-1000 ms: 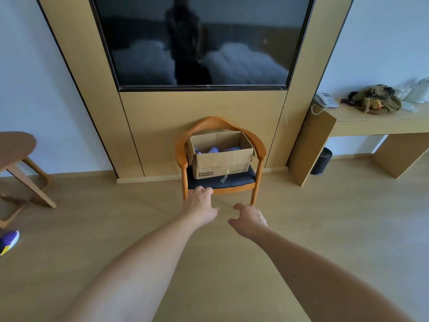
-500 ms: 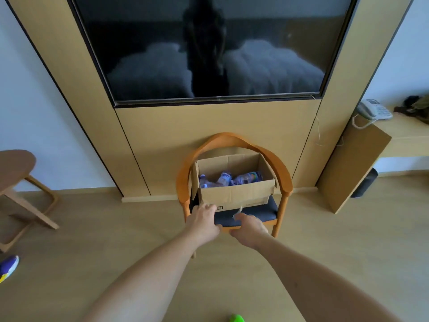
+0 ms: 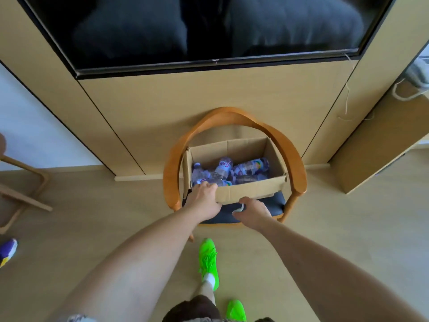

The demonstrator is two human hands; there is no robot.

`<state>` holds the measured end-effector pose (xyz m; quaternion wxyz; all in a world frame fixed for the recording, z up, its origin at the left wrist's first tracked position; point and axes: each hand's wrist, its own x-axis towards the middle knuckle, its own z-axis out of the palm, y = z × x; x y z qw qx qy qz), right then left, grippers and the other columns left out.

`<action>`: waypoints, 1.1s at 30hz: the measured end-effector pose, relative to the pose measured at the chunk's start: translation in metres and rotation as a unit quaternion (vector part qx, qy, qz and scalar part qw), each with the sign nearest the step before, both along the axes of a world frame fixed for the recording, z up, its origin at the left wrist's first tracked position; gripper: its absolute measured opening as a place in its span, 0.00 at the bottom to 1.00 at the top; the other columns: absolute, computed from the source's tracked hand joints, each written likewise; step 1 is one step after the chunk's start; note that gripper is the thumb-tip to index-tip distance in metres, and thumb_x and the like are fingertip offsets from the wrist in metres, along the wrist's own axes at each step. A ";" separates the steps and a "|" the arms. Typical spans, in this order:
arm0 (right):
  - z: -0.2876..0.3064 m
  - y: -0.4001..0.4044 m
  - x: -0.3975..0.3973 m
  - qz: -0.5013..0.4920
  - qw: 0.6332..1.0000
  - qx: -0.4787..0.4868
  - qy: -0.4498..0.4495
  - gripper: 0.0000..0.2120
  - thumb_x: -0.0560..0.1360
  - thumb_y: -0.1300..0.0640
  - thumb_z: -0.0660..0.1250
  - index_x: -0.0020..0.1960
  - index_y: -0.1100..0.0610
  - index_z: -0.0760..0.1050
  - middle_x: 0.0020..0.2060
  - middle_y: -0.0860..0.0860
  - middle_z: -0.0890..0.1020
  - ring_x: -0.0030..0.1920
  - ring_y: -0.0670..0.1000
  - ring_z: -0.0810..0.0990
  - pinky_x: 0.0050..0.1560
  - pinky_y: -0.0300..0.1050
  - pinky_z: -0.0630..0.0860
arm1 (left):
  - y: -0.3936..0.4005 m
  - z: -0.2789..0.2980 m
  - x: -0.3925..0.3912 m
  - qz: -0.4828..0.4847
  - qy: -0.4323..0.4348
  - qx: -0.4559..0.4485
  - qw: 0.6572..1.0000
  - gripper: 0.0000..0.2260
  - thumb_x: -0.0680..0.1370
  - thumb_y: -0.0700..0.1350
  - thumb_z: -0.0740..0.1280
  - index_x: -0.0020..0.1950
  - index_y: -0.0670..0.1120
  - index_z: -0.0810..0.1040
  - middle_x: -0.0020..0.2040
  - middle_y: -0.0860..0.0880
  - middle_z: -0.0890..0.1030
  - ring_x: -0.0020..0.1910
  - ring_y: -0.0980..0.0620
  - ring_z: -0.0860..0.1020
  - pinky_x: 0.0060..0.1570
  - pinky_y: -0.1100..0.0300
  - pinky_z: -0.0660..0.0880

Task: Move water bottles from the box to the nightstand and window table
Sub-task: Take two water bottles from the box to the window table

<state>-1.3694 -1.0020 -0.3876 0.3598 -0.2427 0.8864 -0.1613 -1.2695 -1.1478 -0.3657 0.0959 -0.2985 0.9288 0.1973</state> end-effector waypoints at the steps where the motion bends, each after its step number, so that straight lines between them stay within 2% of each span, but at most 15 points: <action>1: -0.004 -0.008 -0.010 -0.005 1.000 0.005 -0.004 0.28 0.76 0.46 0.70 0.74 0.50 0.71 0.65 0.54 0.80 0.65 0.58 0.77 0.63 0.53 0.77 | -0.009 -0.006 -0.011 -0.001 -0.002 0.005 1.000 0.23 0.76 0.52 0.70 0.68 0.47 0.74 0.65 0.45 0.74 0.66 0.42 0.72 0.62 0.46 0.74; 8: -0.023 -0.071 -0.082 -0.037 0.999 0.038 -0.001 0.27 0.76 0.44 0.69 0.74 0.49 0.71 0.66 0.53 0.79 0.66 0.57 0.77 0.63 0.52 0.77 | -0.085 -0.041 -0.093 -0.022 -0.007 0.034 0.999 0.22 0.77 0.54 0.71 0.68 0.48 0.75 0.64 0.44 0.75 0.65 0.42 0.73 0.64 0.51 0.70; 13: -0.037 -0.097 -0.130 -0.033 0.995 0.095 0.009 0.25 0.76 0.43 0.68 0.71 0.49 0.73 0.62 0.56 0.81 0.62 0.61 0.78 0.58 0.52 0.78 | -0.129 -0.065 -0.127 -0.029 -0.031 0.064 0.997 0.21 0.76 0.54 0.71 0.66 0.48 0.76 0.64 0.44 0.76 0.64 0.42 0.74 0.65 0.49 0.71; 18: -0.061 -0.109 -0.158 -0.016 0.988 0.150 -0.016 0.31 0.77 0.41 0.67 0.77 0.48 0.66 0.66 0.57 0.79 0.67 0.62 0.74 0.62 0.51 0.74 | -0.147 -0.089 -0.145 -0.018 -0.069 0.096 0.993 0.21 0.76 0.53 0.71 0.66 0.47 0.76 0.64 0.43 0.76 0.65 0.41 0.74 0.64 0.50 0.72; 22: -0.084 -0.114 -0.171 -0.003 0.981 0.192 -0.042 0.31 0.75 0.41 0.67 0.75 0.50 0.68 0.67 0.57 0.78 0.68 0.62 0.75 0.63 0.51 0.75 | -0.143 -0.112 -0.154 -0.030 -0.119 0.106 0.987 0.24 0.76 0.54 0.71 0.70 0.47 0.73 0.69 0.44 0.74 0.68 0.41 0.72 0.66 0.46 0.72; 25: -0.098 -0.120 -0.187 0.043 0.966 0.253 -0.030 0.27 0.73 0.43 0.67 0.71 0.47 0.73 0.65 0.53 0.80 0.65 0.58 0.79 0.56 0.47 0.74 | -0.137 -0.130 -0.167 -0.052 -0.150 0.115 0.981 0.25 0.76 0.54 0.71 0.71 0.47 0.73 0.69 0.46 0.73 0.69 0.41 0.71 0.65 0.46 0.72; 28: -0.111 -0.132 -0.210 0.098 0.954 0.283 -0.027 0.23 0.74 0.48 0.68 0.67 0.51 0.77 0.63 0.53 0.82 0.63 0.56 0.81 0.50 0.46 0.72 | -0.122 -0.143 -0.183 -0.041 -0.196 0.113 0.973 0.25 0.74 0.52 0.72 0.69 0.46 0.74 0.69 0.45 0.74 0.68 0.40 0.72 0.64 0.45 0.74; 30: -0.122 -0.137 -0.225 0.107 0.957 0.271 -0.007 0.23 0.74 0.50 0.69 0.68 0.52 0.75 0.65 0.54 0.80 0.65 0.57 0.79 0.54 0.48 0.75 | -0.113 -0.149 -0.191 -0.043 -0.236 0.108 0.965 0.24 0.73 0.49 0.72 0.68 0.46 0.74 0.68 0.45 0.74 0.68 0.40 0.73 0.62 0.44 0.75; 33: -0.143 -0.143 -0.241 0.140 0.954 0.264 0.014 0.28 0.75 0.50 0.71 0.72 0.54 0.69 0.73 0.59 0.69 0.71 0.61 0.70 0.65 0.54 0.72 | -0.108 -0.162 -0.196 -0.054 -0.274 0.103 0.955 0.21 0.74 0.44 0.70 0.67 0.47 0.74 0.69 0.44 0.71 0.68 0.39 0.71 0.61 0.41 0.76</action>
